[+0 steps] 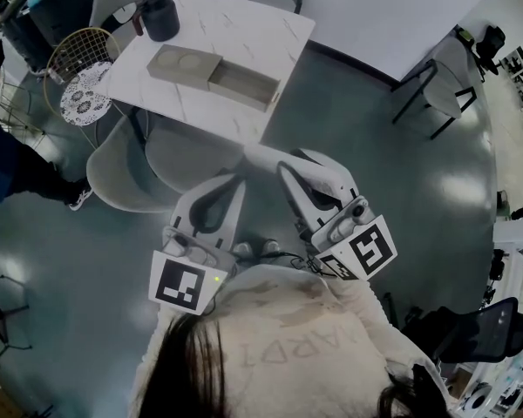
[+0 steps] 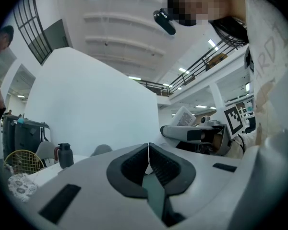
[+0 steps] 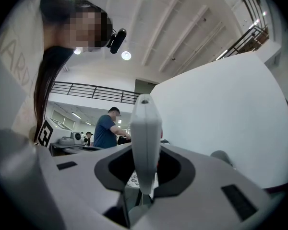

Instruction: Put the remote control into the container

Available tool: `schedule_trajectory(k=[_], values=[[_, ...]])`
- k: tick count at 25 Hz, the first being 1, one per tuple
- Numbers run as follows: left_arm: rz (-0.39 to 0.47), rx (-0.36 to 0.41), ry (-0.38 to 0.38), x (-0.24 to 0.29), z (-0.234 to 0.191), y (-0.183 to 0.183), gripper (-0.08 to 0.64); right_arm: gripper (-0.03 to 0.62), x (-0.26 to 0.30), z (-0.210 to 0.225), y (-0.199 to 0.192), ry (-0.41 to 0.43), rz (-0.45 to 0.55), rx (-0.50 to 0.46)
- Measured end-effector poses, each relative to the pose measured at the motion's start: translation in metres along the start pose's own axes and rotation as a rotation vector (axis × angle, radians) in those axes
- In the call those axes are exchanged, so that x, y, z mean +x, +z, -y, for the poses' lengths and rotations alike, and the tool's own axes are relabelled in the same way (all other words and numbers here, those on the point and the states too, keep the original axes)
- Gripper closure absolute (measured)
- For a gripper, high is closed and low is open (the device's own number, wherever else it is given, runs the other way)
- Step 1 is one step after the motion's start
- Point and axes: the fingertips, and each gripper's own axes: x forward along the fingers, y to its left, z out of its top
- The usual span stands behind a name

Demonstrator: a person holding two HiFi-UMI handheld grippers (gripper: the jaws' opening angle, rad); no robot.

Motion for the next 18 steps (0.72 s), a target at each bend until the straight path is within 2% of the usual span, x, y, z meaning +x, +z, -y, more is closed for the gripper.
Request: schedule_trajectory(k=[9,14,18], values=[[-0.002,-0.023,-0.023,0.003,-0.014,-0.007,0.546,0.495,0.026,0.019,-0.015,-0.022,-0.025,-0.005],[-0.008,-0.03,-0.022,0.021,-0.025,-0.013,0.546,0.495,0.046,0.048,-0.027,-0.025,-0.053,-0.026],[-0.011,-0.028,0.007,0.041,-0.038,-0.014,0.546,0.495,0.065,0.079,-0.042,-0.01,-0.083,-0.033]])
